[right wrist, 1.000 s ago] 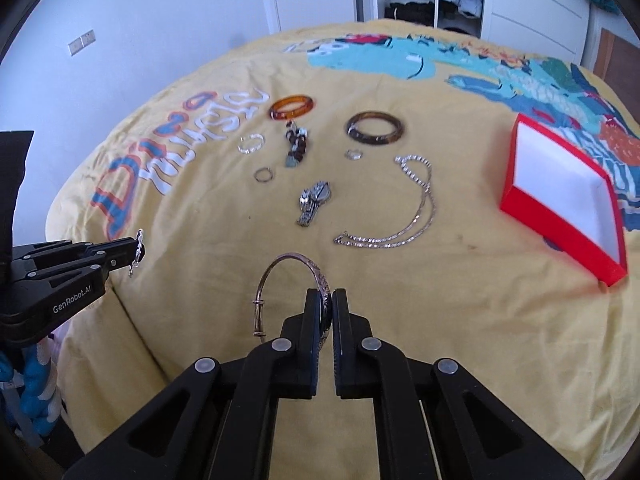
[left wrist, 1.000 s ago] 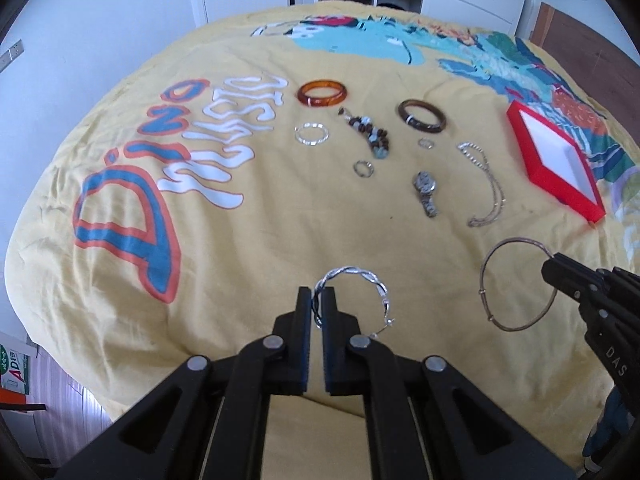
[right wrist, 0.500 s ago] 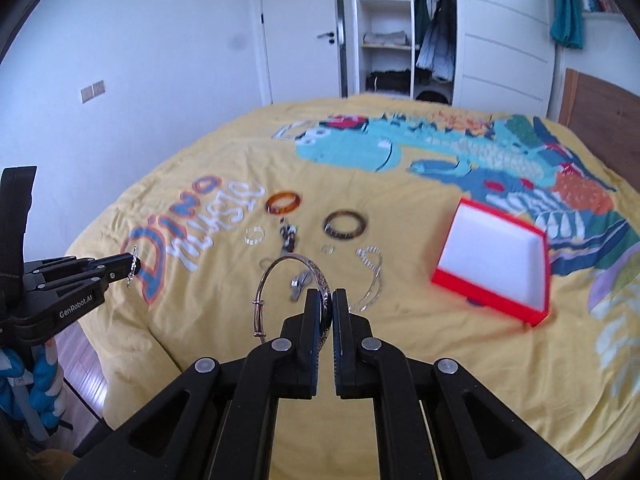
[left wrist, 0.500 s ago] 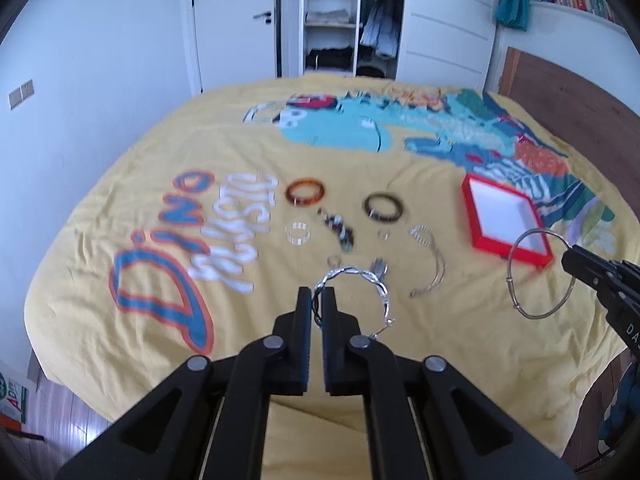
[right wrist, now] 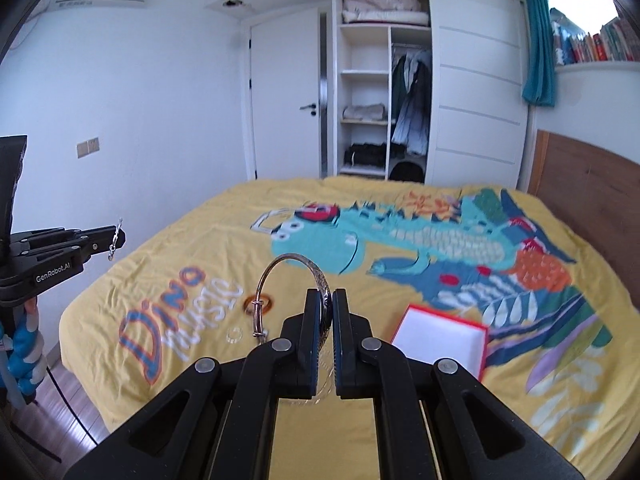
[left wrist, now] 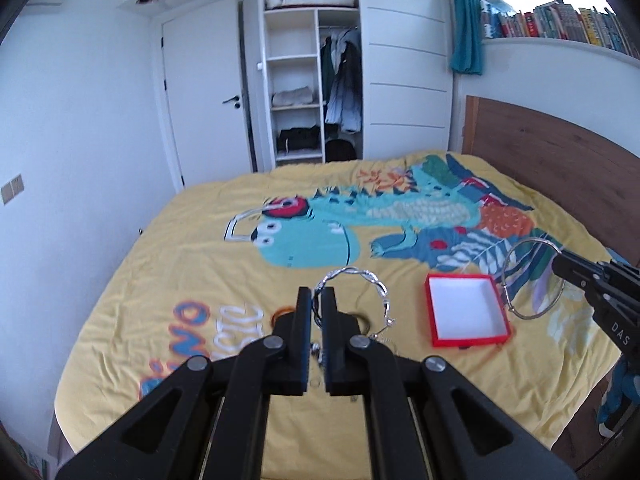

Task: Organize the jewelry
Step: 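Carry the hoop and bangle in both tools over the red box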

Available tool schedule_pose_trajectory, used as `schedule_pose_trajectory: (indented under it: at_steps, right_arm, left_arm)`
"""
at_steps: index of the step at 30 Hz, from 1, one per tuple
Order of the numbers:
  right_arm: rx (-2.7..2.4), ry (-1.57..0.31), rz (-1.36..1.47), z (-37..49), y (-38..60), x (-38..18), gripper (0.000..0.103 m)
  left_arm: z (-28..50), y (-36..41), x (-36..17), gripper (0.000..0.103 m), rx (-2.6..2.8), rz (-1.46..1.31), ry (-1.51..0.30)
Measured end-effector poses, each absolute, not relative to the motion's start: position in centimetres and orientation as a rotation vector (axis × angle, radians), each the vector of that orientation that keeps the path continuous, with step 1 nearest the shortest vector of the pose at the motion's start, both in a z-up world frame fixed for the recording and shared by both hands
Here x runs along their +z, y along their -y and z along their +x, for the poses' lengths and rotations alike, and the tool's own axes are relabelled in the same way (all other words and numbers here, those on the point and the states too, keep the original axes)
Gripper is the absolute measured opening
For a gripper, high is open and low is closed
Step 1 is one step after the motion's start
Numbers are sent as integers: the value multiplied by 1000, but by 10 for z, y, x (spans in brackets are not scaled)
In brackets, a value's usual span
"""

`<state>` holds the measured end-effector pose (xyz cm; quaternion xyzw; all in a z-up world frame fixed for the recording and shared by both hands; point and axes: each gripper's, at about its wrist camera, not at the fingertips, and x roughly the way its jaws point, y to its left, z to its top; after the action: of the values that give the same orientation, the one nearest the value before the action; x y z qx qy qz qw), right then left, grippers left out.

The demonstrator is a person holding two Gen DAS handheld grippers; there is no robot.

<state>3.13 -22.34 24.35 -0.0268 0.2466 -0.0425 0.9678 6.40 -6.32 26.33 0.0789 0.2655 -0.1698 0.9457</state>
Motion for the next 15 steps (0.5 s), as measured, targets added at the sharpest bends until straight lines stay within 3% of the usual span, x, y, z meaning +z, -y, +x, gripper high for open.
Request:
schedule_pose_trajectory:
  at_steps: [7,15]
  right_arm:
    - [-129,-427,-57,46,258,292,6]
    - [-212,-436,-39,74,325,287,6]
  left_arm:
    - [90,106,309,4,-391,192,-513]
    - [139,176,284,4,-450,237,-564]
